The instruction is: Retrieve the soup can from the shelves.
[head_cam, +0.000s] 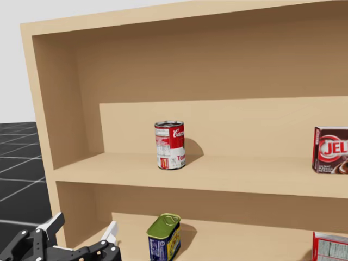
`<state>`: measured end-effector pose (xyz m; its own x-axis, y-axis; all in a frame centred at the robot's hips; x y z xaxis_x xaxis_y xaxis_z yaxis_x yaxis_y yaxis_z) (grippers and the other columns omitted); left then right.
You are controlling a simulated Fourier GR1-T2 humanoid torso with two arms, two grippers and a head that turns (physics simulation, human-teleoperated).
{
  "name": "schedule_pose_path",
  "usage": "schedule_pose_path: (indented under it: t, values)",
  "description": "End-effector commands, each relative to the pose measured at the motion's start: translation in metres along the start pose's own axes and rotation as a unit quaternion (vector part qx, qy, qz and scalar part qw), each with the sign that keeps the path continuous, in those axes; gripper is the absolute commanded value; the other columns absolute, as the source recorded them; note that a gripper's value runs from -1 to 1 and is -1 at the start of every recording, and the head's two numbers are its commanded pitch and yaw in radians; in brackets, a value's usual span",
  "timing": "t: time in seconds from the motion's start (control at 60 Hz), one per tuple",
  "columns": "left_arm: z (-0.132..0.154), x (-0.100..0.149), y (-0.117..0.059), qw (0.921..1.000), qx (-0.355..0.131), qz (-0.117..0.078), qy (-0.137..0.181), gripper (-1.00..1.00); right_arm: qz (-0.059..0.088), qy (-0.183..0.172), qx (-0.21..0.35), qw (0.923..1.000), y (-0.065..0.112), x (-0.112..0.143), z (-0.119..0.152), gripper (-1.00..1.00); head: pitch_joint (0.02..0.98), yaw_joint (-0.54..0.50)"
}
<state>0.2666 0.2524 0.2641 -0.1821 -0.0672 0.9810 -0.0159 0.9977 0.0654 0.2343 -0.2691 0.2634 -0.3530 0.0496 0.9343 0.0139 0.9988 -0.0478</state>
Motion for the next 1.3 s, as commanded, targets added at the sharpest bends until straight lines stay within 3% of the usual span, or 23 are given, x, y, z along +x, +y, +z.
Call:
schedule_pose_path:
  t: [0.017,0.267,0.35,0.483,0.65,0.95,1.017,1.3]
  values:
    - [0.007,0.011,-0.007,0.9999,-0.009,0.008,-0.001,-1.0,0.003,0.003,0.004,1.0,0.0,-0.001,0.0,-1.0,0.222,0.26]
    - [0.026,0.069,-0.023,0.9982,-0.058,-0.001,0.012,-1.0,0.0,0.004,0.0,1.0,-0.002,-0.002,0.0,-1.0,0.228,0.26]
    - [0.025,0.091,-0.027,0.9962,-0.086,0.008,0.014,-1.0,0.0,0.005,0.0,1.0,-0.002,-0.002,0.0,-1.0,0.23,0.26]
    - [0.011,0.118,-0.036,0.995,-0.099,0.005,0.016,-1.0,-0.002,0.008,0.001,1.0,-0.004,-0.003,0.0,-1.0,0.231,0.26]
    - [-0.013,0.126,-0.051,0.9952,-0.095,-0.01,0.021,-1.0,-0.001,0.011,0.001,0.9999,-0.004,-0.004,0.0,-1.0,0.231,0.27]
    - [-0.067,0.124,-0.067,0.9951,-0.084,0.005,0.052,-1.0,0.001,0.013,-0.001,0.9999,-0.004,-0.004,0.0,-1.0,0.236,0.26]
    - [-0.078,0.121,-0.071,0.9945,-0.083,0.017,0.062,-1.0,0.002,0.014,-0.002,0.9999,-0.005,-0.004,0.0,-1.0,0.237,0.26]
    - [-0.111,0.112,-0.08,0.994,-0.071,0.019,0.082,-1.0,0.0,0.012,-0.008,0.9999,-0.008,-0.003,-0.001,-1.0,0.239,0.25]
